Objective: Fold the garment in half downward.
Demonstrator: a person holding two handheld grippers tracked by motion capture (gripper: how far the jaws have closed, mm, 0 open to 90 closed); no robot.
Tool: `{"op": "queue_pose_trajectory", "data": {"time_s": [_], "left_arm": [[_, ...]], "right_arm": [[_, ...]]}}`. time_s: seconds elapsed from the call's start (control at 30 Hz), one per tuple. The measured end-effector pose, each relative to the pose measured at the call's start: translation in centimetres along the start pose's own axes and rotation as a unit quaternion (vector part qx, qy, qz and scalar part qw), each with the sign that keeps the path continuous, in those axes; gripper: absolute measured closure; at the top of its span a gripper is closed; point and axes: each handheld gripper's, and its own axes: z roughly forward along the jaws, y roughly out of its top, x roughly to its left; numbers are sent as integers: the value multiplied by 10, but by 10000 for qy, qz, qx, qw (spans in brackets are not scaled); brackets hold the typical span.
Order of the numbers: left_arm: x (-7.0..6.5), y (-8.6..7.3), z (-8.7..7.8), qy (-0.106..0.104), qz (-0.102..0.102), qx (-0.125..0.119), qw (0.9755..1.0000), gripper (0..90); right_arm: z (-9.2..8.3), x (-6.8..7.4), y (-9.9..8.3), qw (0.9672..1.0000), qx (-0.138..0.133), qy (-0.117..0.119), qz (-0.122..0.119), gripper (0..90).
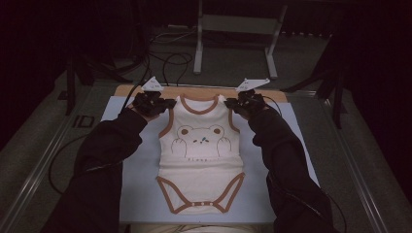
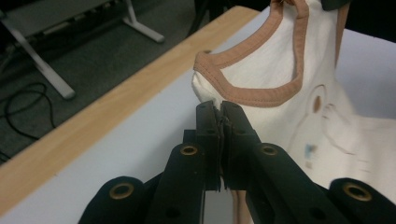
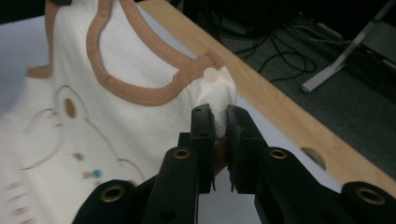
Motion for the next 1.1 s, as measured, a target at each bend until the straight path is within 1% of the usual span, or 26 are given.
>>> {"op": "queue_pose_trajectory", "data": {"time_s": [0.03, 0.1, 0.13, 0.17, 0.23, 0.43, 0.5, 0.57, 0.73, 0.83, 0.9, 0.93, 0.97, 1.07, 1.1], "left_arm": [[0, 1, -2, -22, -28, -23, 10000, 879], [0, 3, -5, 13, -15, -89, 10000, 879], [0, 3, -6, -11, -28, -92, 10000, 879], [-1, 3, -7, -3, -6, -108, 9999, 879], [-3, 1, -9, -41, -24, -129, 9999, 879], [-6, -6, -10, -80, 12, -68, 9999, 879], [-8, -8, -10, -104, 34, -59, 9999, 879], [-9, -10, -11, -120, 18, -88, 9999, 879], [-14, -13, -14, -168, 15, -159, 9997, 879], [-17, -14, -16, -205, -13, -207, 9996, 879], [-20, -16, -17, -222, 18, -202, 9995, 879], [-22, -16, -17, -242, 11, -212, 9995, 879], [-22, -17, -18, -250, 54, -178, 9995, 879], [-24, -17, -20, -266, 78, -176, 9995, 879], [-27, -18, -22, -244, 133, -165, 9995, 879]], "right_arm": [[-1, 0, 3, 10000, -27, -17, -21, 824], [-4, 0, 7, 9999, -103, -48, -34, 823], [-6, 0, 9, 9999, -151, -49, -5, 824], [-7, 0, 10, 9998, -178, -44, -28, 823], [-9, 2, 10, 9998, -205, -42, -42, 823], [-9, 6, 3, 9998, -190, -3, -7, 823], [-10, 8, 0, 9998, -170, 16, -40, 823], [-11, 11, -3, 9998, -185, 44, -5, 823], [-14, 15, -9, 9997, -228, 57, -50, 823], [-17, 19, -12, 9997, -253, 68, -32, 823], [-19, 22, -13, 9996, -267, 83, -45, 823], [-20, 23, -14, 9996, -257, 83, -97, 823], [-20, 24, -15, 9996, -245, 91, -105, 823], [-21, 27, -17, 9996, -245, 101, -96, 823], [-22, 28, -17, 9996, -218, 103, -124, 823]]}}
